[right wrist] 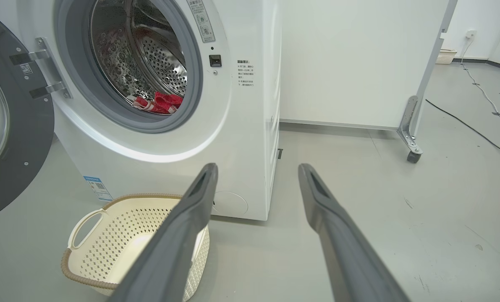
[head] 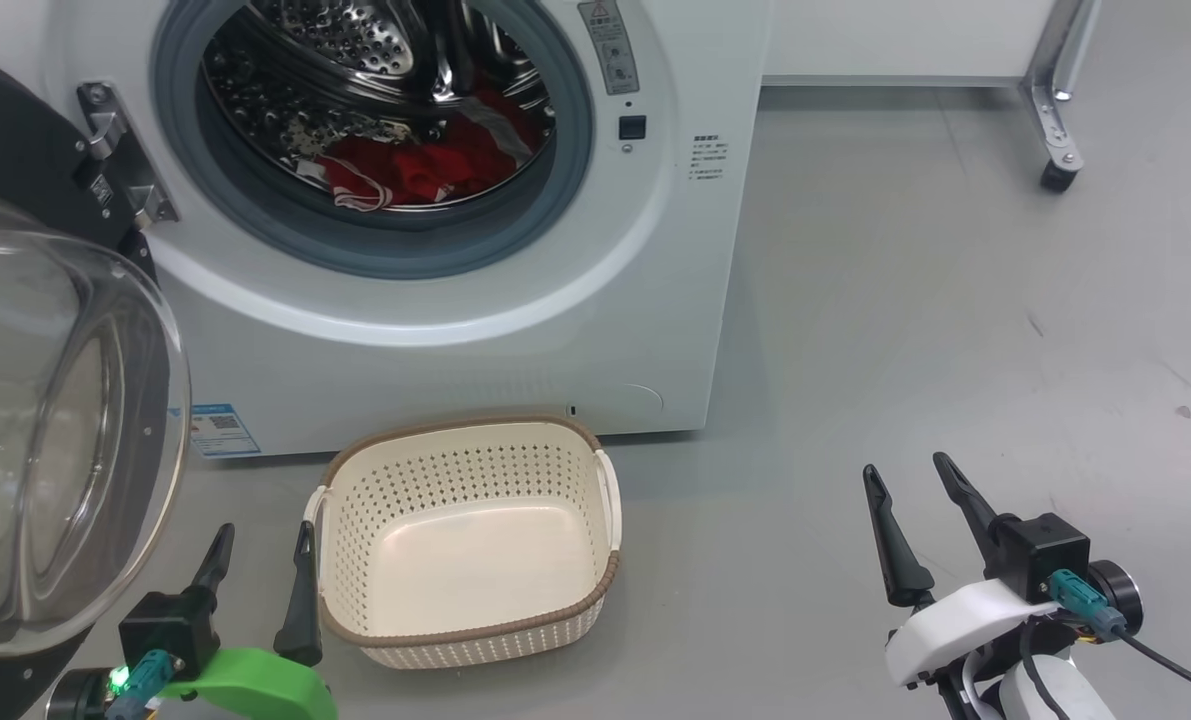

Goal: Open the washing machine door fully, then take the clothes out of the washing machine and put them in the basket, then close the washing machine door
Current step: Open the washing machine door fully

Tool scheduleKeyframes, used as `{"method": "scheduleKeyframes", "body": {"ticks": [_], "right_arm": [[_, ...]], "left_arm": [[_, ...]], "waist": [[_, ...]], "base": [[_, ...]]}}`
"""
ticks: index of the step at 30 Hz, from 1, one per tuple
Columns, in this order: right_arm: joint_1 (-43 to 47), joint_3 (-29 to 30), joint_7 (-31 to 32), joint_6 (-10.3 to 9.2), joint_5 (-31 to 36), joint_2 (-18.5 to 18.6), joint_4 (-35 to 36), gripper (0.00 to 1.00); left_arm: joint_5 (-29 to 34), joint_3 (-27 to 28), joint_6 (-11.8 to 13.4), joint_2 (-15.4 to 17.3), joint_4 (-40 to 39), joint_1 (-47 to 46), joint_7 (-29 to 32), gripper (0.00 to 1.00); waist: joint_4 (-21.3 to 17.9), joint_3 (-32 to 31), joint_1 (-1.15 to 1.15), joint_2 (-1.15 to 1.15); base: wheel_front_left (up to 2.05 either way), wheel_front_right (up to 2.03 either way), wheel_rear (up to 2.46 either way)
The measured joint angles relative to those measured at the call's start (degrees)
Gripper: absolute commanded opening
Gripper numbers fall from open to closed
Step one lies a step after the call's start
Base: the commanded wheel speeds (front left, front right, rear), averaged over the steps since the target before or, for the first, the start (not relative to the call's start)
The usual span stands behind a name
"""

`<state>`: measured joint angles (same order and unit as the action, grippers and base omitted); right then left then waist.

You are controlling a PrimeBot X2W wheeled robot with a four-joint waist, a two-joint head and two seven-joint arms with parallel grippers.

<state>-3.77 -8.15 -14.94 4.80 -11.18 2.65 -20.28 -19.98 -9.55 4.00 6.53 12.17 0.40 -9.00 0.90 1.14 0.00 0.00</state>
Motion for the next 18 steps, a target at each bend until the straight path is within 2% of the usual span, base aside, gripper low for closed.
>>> {"method": "scheduleKeyframes", "body": {"ticks": [6,18], "right_arm": [[0.1,0.3,0.0,-0.44,0.0,-0.1,0.7,1.0],[0.8,0.3,0.0,-0.86,-0.4,-0.1,1.3,1.0]], "left_arm": [[0.4,-0.1,0.3,0.0,-0.2,0.0,0.7,1.0],[0.5,-0.2,0.8,0.0,-0.2,0.0,1.4,1.0]], "waist": [[-1.5,0.1,0.0,0.0],[-1.9,0.3,0.0,0.0]], "base": [[0.0,0.0,0.0],[0.0,0.0,0.0]]}}
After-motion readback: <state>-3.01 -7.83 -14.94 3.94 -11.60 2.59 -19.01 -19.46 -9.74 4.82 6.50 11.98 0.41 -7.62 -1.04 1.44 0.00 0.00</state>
